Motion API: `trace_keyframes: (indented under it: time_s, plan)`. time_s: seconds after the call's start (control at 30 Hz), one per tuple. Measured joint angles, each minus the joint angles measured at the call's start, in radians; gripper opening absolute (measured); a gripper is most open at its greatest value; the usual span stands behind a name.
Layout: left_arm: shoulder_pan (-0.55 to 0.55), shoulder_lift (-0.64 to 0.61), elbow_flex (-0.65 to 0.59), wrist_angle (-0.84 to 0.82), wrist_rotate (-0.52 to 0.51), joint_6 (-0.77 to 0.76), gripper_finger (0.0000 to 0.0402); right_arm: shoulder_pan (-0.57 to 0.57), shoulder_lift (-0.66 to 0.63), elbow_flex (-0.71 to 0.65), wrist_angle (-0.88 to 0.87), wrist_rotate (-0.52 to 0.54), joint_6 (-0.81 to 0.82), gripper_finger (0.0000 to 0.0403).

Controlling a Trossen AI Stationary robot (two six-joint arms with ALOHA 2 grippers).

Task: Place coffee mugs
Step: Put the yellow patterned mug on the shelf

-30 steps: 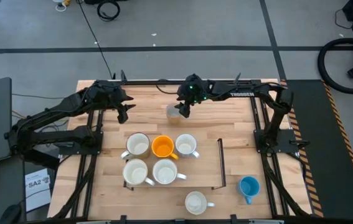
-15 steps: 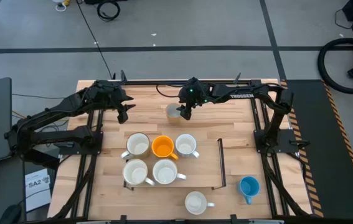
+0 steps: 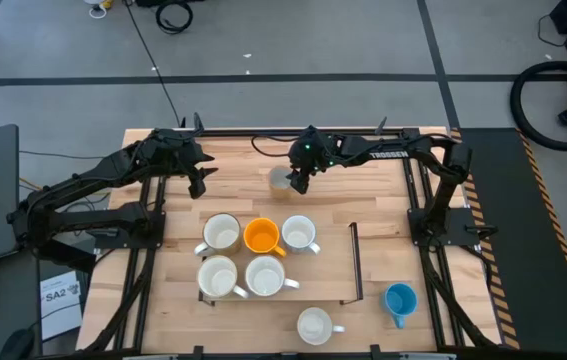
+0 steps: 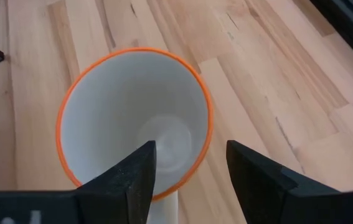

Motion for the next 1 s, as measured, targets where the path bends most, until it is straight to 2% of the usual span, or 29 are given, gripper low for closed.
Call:
trace_keyframes:
  time_s: [0.37,0.87,1.0]
  plan:
    - [0.000,0.000,0.000,0.000,0.000,0.000,0.0160,0.000,0.000,0.000,-0.039,0.002,0.051,0.0145]
    - [0.000,0.000,0.000,-0.001,0.000,0.000,0.0160,-0.001,0.000,0.000,-0.058,0.002,0.111,0.0023]
    - [0.000,0.000,0.000,-0.001,0.000,0.000,0.0160,-0.001,0.000,0.000,-0.058,0.003,0.145,0.0023]
